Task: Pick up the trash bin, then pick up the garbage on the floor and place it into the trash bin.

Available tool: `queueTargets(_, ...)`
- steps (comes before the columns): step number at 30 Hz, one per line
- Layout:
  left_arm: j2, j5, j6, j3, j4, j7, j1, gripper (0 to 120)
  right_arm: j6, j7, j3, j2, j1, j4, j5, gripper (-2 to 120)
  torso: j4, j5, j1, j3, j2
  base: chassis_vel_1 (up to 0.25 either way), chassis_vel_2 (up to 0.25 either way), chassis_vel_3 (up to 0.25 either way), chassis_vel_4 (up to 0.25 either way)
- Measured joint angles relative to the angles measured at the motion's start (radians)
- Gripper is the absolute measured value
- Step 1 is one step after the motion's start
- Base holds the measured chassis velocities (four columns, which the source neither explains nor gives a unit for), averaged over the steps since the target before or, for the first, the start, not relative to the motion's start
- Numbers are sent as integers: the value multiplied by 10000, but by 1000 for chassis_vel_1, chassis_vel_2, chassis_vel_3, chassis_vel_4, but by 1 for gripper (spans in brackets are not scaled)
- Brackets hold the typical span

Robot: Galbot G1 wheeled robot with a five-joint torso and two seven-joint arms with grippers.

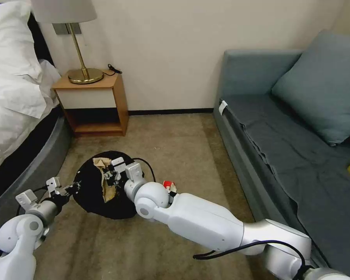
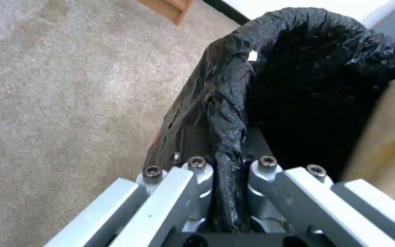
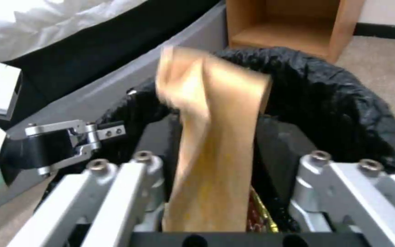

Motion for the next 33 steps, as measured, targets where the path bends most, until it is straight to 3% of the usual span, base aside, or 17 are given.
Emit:
queueTargets(1,0,0,0,0,0,0,0,4,0,0,0,0,0,0,0,41,0,0,0,0,0,0,0,0,0)
queueTargets(5,27,-74,-4,21,65,0,-47,4,-30,-31,-3,-33,13,-123,-200,62,0,0,0,0,0,0,0,0,0)
queueTargets(15,105,-131,-78,16,366,-3,-162,4,128,-104,415,110,340,-535,-486,98,1,0,0,1,-1,0,0,0,0)
queueTargets(18,114,-57,-132,-13,434,-7,-174,4,155,-97,580,111,418,-661,-585,99,1,0,0,0,0,0,0,0,0)
queueTargets(20,102,441,-360,-174,631,-57,-205,4,188,-133,1197,34,563,-1420,-1375,100,1,2,0,1,0,0,0,0,0)
queueTargets(26,48,763,-519,-292,708,-150,-263,4,82,-266,1516,12,461,-2536,-1793,100,-1,2,0,0,0,0,0,0,0)
queueTargets(33,-7,1108,-616,-508,680,-179,-265,4,-1077,-377,1778,418,129,-4519,-1570,100,-1,2,0,1,0,0,0,0,0)
